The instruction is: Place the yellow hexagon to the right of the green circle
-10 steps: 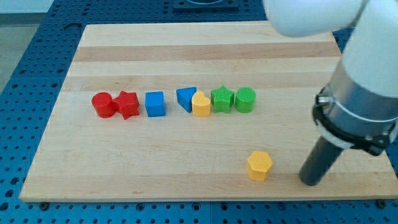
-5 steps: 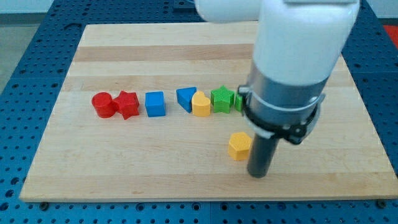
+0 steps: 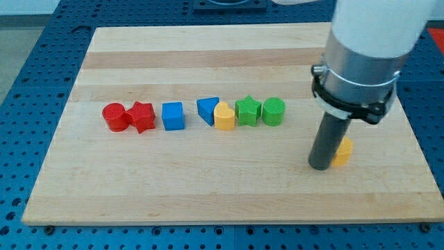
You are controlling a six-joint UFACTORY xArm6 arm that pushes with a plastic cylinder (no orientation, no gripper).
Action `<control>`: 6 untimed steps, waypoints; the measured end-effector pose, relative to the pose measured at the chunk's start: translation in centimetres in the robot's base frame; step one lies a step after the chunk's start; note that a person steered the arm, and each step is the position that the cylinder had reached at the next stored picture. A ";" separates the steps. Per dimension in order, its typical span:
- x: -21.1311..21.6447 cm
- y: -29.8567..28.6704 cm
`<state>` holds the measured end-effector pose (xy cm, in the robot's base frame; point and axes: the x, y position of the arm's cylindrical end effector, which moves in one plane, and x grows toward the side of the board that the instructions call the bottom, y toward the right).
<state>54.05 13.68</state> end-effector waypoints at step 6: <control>-2.4 2.2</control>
<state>51.62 15.92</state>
